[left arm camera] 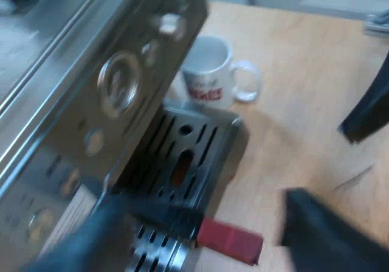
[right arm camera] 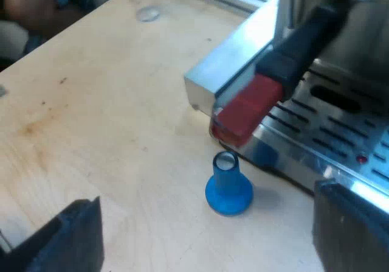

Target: Put the handle in the coffee machine

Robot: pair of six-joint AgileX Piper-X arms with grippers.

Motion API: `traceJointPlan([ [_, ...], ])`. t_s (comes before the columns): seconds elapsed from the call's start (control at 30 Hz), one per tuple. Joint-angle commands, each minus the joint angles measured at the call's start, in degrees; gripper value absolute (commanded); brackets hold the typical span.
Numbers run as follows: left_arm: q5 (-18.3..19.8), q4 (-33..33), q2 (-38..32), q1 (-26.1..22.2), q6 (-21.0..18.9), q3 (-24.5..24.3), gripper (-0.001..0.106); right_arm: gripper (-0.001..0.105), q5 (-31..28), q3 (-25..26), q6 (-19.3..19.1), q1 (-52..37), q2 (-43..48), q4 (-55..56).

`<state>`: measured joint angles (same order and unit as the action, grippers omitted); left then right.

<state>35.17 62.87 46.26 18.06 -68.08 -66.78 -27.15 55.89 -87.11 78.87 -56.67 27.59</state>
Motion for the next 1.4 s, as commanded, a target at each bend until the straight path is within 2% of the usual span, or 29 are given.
traceJointPlan([
  [0.03, -0.2, 1.2, -3.2, -3.2, -1.1, -0.2, 0.078, 0.074, 5.7, 4.0, -6.4, -2.8, 0.2, 0.7],
  [0.07, -0.2, 1.5, -4.0, -4.0, -1.1, -0.2, 0.078, 0.074, 6.7, 6.0, -6.4, -5.3, 0.2, 2.8],
  [0.2, -0.2, 1.6, -6.2, -5.8, -1.4, -0.2, 0.078, 0.074, 8.6, 8.6, -6.4, -10.0, 0.3, 7.4],
  [0.23, -0.2, 1.5, -8.5, -7.0, -2.6, -0.2, 0.078, 0.074, 9.7, 9.5, -6.5, -11.9, 0.3, 9.5],
  [0.37, -2.2, 1.5, -11.9, -8.8, -3.6, -0.2, 0.078, 0.074, 14.0, 11.2, -6.5, -18.8, 0.3, 13.9],
  [0.5, -5.9, 1.3, -14.6, -10.5, -4.0, -0.2, 0.078, 0.074, 17.2, 12.0, -7.4, -25.2, 0.3, 15.8],
  [0.73, -6.2, 1.2, -15.5, -13.5, -5.2, -0.2, 0.078, 0.074, 21.2, 11.9, -8.3, -36.1, 2.6, 16.4],
  [1.0, -4.5, 1.2, -15.5, -15.6, -8.1, -0.2, 0.078, 0.074, 24.9, 11.9, -10.8, -49.3, 8.8, 16.4],
  [1.17, -0.2, 1.2, -15.5, -15.6, -10.5, -0.2, 0.078, 0.074, 27.9, 11.9, -12.2, -59.6, 12.2, 18.2],
  [1.33, -0.2, 1.2, -15.5, -15.6, -10.5, -0.2, 0.078, 0.074, 29.2, 11.8, -13.0, -65.5, 13.1, 18.6],
  [1.37, -0.2, 1.2, -15.5, -15.6, -10.5, -0.2, 0.078, 0.074, 33.0, 11.8, -13.9, -71.2, 13.5, 19.0],
  [1.4, -0.2, 1.2, -15.5, -15.6, -10.5, -0.2, 0.078, 0.074, 33.8, 11.8, -13.9, -72.4, 13.5, 19.1],
])
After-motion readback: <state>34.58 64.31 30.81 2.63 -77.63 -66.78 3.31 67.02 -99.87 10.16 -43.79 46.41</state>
